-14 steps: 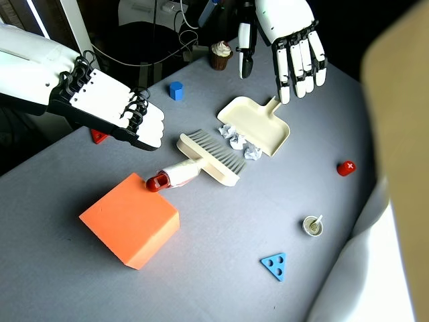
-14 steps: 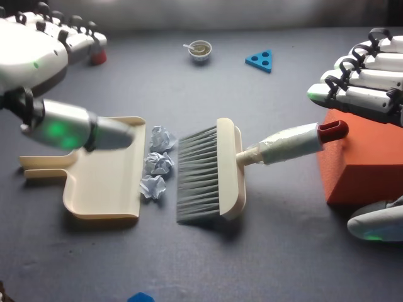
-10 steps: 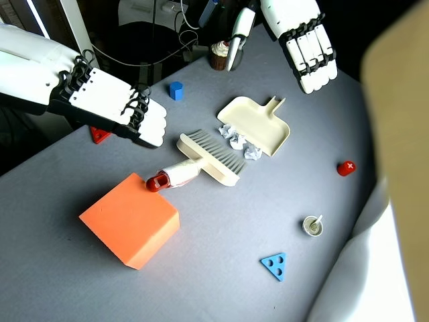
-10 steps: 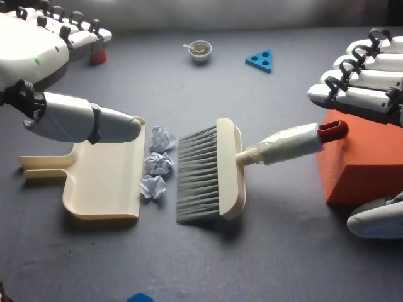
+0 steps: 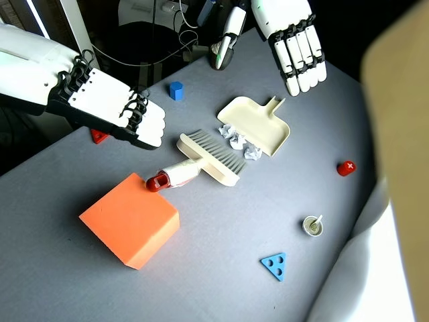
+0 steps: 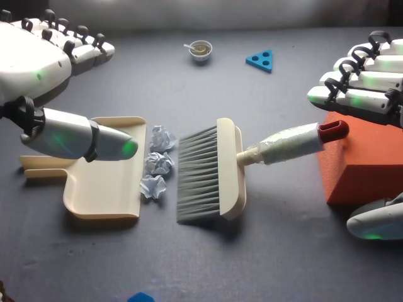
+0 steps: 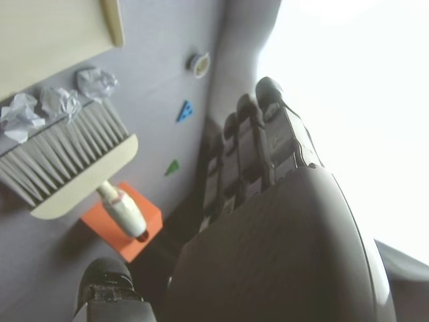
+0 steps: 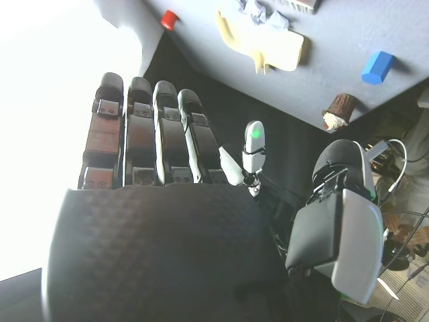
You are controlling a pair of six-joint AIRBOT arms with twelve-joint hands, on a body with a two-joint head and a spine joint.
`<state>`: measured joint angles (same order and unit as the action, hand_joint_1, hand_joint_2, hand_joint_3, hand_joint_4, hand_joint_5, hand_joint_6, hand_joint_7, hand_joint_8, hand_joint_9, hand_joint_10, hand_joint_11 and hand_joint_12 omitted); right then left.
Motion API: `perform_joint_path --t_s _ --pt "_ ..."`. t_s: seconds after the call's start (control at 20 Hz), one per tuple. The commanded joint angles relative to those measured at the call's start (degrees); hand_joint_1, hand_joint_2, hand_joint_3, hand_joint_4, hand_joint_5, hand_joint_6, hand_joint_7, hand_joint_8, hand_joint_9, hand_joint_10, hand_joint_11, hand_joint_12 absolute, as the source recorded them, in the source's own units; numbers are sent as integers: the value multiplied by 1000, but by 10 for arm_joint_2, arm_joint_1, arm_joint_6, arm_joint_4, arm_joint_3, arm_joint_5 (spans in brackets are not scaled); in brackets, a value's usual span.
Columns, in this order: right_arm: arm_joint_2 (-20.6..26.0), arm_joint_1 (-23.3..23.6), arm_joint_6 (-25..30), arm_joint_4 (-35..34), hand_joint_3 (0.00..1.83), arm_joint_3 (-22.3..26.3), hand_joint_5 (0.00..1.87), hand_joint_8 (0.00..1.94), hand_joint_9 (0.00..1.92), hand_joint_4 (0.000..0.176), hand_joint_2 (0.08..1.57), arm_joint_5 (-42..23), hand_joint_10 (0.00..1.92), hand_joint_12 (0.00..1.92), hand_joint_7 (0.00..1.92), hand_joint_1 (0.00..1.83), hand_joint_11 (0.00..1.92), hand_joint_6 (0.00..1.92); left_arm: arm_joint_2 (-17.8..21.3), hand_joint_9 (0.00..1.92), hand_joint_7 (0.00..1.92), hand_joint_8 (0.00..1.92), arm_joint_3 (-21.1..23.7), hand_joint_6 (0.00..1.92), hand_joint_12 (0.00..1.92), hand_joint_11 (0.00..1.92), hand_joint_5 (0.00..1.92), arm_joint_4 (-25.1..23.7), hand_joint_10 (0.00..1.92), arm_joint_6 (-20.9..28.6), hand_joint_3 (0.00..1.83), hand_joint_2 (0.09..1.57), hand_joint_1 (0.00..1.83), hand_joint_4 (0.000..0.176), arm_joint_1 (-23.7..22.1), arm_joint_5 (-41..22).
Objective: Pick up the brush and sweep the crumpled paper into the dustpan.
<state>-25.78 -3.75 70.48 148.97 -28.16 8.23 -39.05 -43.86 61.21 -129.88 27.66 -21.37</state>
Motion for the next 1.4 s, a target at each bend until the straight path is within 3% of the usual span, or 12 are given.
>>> perform_joint_path --t_s 0.0,0.15,0.3,0.5,0.65,0.75,0.9,1.05,1.35 --pt "6 5 0 5 4 1 104 0 163 0 914 55 4 37 141 0 170 0 0 146 135 0 -5 0 137 105 68 -27 0 -2 0 875 0 0 -6 -19" --pt "6 5 0 5 8 1 125 8 168 0 930 55 5 30 161 0 163 8 -9 129 110 0 -27 0 137 120 60 -39 0 -4 5 895 152 0 -10 22" --pt "6 5 0 5 7 1 141 10 180 0 937 55 8 31 176 0 176 10 -14 123 100 0 -40 0 131 117 50 -40 0 -2 13 930 333 0 -7 15" --pt "6 5 0 5 4 1 136 8 180 0 941 55 9 33 177 0 191 5 -19 154 116 4 -56 0 144 148 34 -109 9 89 18 985 531 0 24 -7" --pt "6 5 0 5 9 1 141 6 180 0 955 55 7 28 178 0 187 5 -22 174 134 3 -63 8 154 158 92 -154 5 167 7 1018 596 0 63 -48" --pt "6 5 0 5 6 1 161 12 202 0 956 56 12 33 203 0 207 10 -23 155 122 0 -60 6 154 152 107 -171 0 219 15 1055 584 0 108 -111" --pt "6 5 0 5 8 1 160 8 198 0 966 56 7 29 201 0 204 7 -24 174 177 6 -55 23 162 148 257 -144 2 222 9 1110 653 0 147 -150" --pt "6 5 0 5 9 1 157 4 196 0 974 56 4 23 198 0 198 3 -34 186 204 3 -57 16 188 161 350 -138 4 235 0 1125 719 12 173 -178" --pt "6 5 0 5 4 1 146 1 190 0 981 56 2 20 187 0 200 0 -62 195 208 0 -70 1 246 147 394 -159 1 298 6 1126 753 0 237 -243"
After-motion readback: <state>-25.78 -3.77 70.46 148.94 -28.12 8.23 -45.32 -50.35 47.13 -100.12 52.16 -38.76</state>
